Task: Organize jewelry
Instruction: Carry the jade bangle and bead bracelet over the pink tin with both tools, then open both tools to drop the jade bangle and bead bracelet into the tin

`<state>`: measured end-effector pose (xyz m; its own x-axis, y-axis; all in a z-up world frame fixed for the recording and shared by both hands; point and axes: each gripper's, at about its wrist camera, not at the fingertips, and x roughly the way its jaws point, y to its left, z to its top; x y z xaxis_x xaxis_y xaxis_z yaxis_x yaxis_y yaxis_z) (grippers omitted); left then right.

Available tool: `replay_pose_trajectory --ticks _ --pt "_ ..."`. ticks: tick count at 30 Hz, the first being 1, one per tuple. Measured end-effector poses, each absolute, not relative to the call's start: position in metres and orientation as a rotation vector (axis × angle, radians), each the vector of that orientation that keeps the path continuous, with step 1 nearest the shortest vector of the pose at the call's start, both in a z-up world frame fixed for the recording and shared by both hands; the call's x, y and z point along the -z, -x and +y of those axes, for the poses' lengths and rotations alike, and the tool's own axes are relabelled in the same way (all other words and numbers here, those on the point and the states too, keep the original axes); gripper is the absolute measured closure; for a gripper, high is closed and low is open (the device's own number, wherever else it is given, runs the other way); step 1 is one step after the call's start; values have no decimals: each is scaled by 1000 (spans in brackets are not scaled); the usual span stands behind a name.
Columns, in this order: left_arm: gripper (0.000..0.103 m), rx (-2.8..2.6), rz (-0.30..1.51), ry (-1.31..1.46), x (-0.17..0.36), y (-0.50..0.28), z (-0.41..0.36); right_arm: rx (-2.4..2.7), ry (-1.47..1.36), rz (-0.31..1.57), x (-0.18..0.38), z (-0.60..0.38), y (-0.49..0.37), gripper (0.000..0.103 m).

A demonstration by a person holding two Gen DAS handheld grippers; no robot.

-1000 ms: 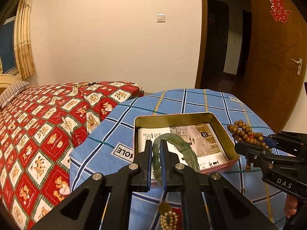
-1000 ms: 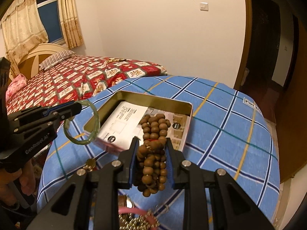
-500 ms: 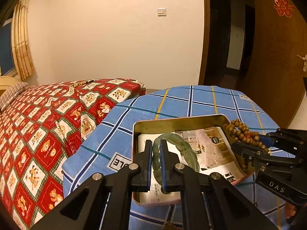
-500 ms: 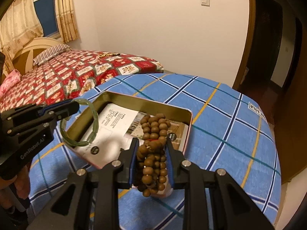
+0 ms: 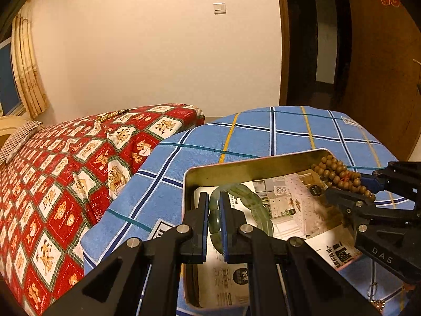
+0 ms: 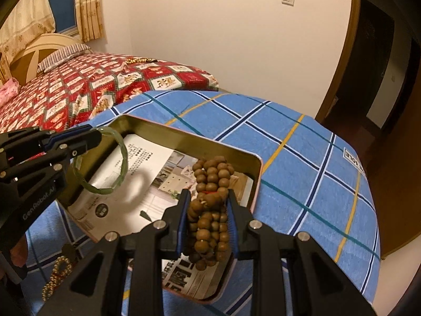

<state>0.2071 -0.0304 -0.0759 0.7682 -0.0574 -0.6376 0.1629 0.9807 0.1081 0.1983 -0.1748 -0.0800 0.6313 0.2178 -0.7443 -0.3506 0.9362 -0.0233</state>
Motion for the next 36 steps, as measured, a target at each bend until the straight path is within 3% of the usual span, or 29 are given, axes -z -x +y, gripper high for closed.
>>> replay_pose_trajectory --ticks 12,16,18,20,21,22,23,36 --pt "95 87 712 -199 90 -214 -33 -315 231 849 91 -169 -207 74" --pt "91 69 733 -212 94 -215 -33 -309 243 854 93 -168 -207 73" --pt "84 59 736 -217 95 -214 -34 -310 250 851 94 -167 -206 72" --pt "64 68 730 -212 94 -211 -35 -320 254 846 93 -165 -204 66" --pt "58 66 720 -211 92 -209 -35 -324 256 843 93 -164 -203 65" --pt "44 48 707 -220 90 -206 -36 -324 262 843 93 -163 -202 65" --pt "36 41 694 -223 88 -204 -35 -323 267 842 92 -162 -202 65" --pt "35 33 691 -208 86 -195 -27 -301 273 819 86 -162 -192 53"
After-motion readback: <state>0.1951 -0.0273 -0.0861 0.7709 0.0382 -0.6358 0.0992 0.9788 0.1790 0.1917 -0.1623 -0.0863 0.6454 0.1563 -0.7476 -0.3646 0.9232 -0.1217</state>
